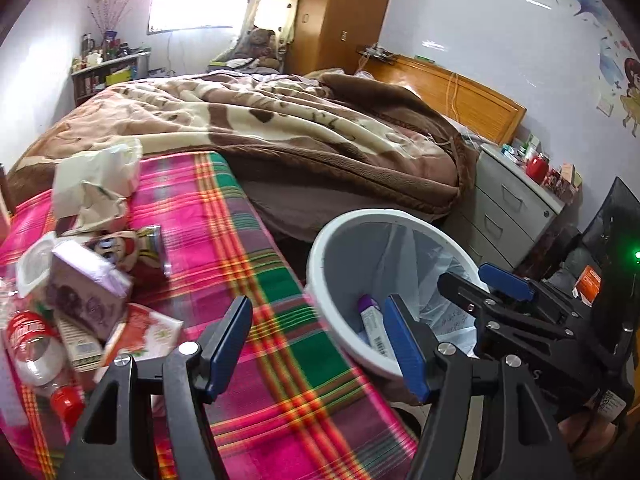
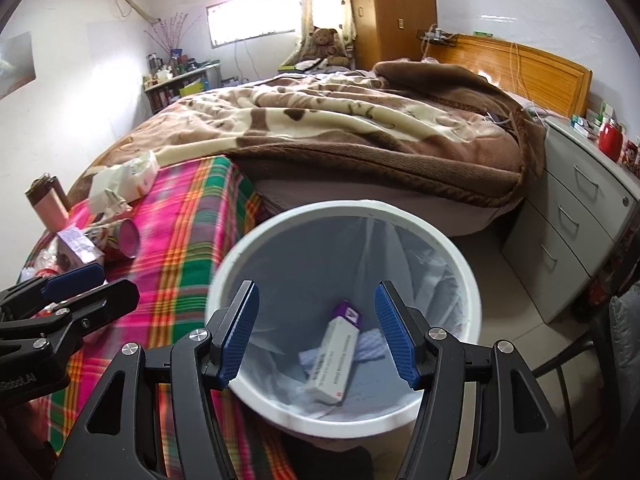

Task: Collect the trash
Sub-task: 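Return to the pile while the left tool grasps the second white foam net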

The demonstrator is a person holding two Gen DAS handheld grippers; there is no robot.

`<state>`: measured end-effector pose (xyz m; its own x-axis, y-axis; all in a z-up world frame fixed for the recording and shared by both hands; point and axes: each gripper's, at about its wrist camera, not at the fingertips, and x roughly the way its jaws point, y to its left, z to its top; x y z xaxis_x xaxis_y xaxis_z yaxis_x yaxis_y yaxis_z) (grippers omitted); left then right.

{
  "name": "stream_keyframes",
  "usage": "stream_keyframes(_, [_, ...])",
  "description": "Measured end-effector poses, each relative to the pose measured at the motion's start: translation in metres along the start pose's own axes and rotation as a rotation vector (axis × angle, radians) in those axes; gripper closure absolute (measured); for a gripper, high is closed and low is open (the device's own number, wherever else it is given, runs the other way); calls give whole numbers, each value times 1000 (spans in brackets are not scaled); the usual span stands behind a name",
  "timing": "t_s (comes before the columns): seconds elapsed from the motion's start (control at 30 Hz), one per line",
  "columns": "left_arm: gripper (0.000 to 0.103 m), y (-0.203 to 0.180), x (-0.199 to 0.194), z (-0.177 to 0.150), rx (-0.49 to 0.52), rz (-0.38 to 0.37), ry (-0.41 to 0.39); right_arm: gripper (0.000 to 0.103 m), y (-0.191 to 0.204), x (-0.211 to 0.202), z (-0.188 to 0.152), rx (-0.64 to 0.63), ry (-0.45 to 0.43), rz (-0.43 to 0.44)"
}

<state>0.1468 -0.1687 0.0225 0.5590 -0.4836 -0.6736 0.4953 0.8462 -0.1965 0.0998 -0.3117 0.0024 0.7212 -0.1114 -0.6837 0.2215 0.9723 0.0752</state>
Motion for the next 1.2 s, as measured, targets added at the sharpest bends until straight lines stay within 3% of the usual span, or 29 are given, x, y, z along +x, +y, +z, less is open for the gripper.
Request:
stream_keyframes(0.67, [31,122,-66,-36,-181,233,-89,41,96,7,1,-100,-26,188])
stream_keyframes(1.2, [30,213,-85,-69,-334,391,-60,38,163,28,6,-232,7,288])
